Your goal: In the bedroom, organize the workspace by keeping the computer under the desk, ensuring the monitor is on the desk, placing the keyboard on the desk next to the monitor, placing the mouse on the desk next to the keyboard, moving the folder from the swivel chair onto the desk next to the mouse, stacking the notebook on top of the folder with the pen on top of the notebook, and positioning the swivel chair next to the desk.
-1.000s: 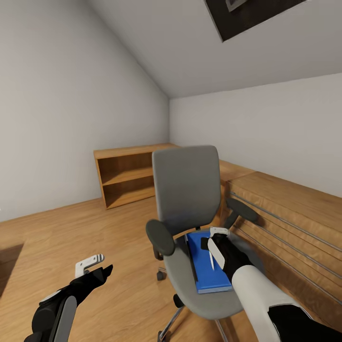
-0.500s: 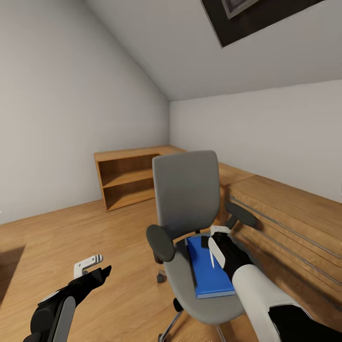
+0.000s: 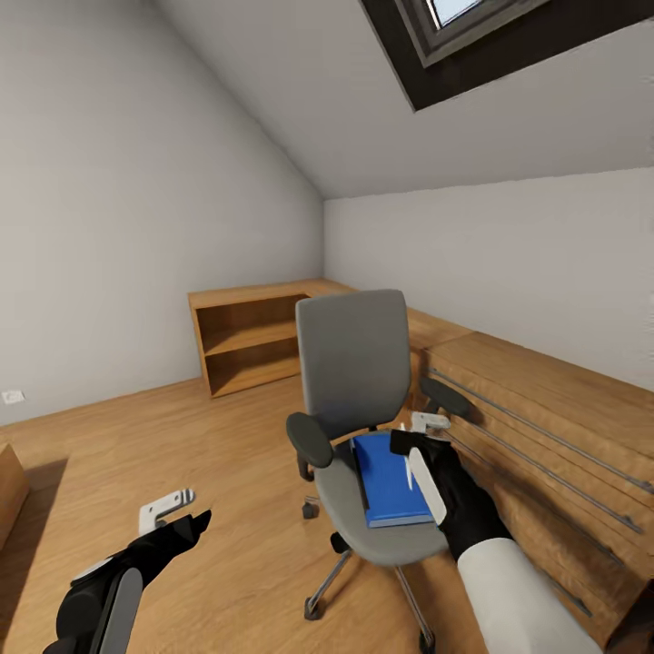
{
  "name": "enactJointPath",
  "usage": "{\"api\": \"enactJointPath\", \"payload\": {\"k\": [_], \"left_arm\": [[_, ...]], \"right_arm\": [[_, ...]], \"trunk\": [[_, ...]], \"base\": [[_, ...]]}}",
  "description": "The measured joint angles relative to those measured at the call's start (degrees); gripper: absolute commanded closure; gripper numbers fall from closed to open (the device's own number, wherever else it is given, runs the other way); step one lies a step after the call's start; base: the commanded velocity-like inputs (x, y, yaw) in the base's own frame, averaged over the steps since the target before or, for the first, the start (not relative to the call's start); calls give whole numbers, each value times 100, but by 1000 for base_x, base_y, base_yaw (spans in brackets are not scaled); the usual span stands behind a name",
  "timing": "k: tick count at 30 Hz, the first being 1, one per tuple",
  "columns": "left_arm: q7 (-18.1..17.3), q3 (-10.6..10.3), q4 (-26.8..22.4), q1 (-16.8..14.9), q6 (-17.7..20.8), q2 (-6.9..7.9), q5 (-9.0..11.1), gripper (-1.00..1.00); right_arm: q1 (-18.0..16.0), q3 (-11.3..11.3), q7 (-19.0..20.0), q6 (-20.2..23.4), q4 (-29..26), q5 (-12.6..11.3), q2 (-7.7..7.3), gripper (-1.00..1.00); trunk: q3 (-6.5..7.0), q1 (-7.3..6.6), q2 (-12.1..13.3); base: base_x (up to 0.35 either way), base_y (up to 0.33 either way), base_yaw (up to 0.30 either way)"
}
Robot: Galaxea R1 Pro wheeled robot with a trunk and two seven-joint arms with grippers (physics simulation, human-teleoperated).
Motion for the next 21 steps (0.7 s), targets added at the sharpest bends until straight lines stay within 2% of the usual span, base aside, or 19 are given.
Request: {"api": "enactJointPath", "payload": {"k": [2,5,8,12,21], "left_arm": [[2,-1,41,0,-3,11,0,-100],[10,-5,139,0,-7,59,1,-100],[18,-6,167,0,-8,75,0,-100],[21,-7,177,0,-8,81,3,-100],[28,-7,180,0,-14,82,2,-100]], "right_arm": [[175,1,0,64,-355,0,-5,100],[723,-4,0,363,-1549,-3,-11,100],[1004,-26,1,554,-2239,-7,-13,100],[1131,-35,1,637,-2567,-13,-13,100],[1172,-26,1,667,-2826,-20,5,100]], "trunk": [[36,-44,80],[90,-111,200],[144,-179,321],[216,-267,481],[377,-465,842]], "base": [[-340,0,0],[-239,0,0],[-81,0,0],[-25,0,0],[-5,0,0]]}}
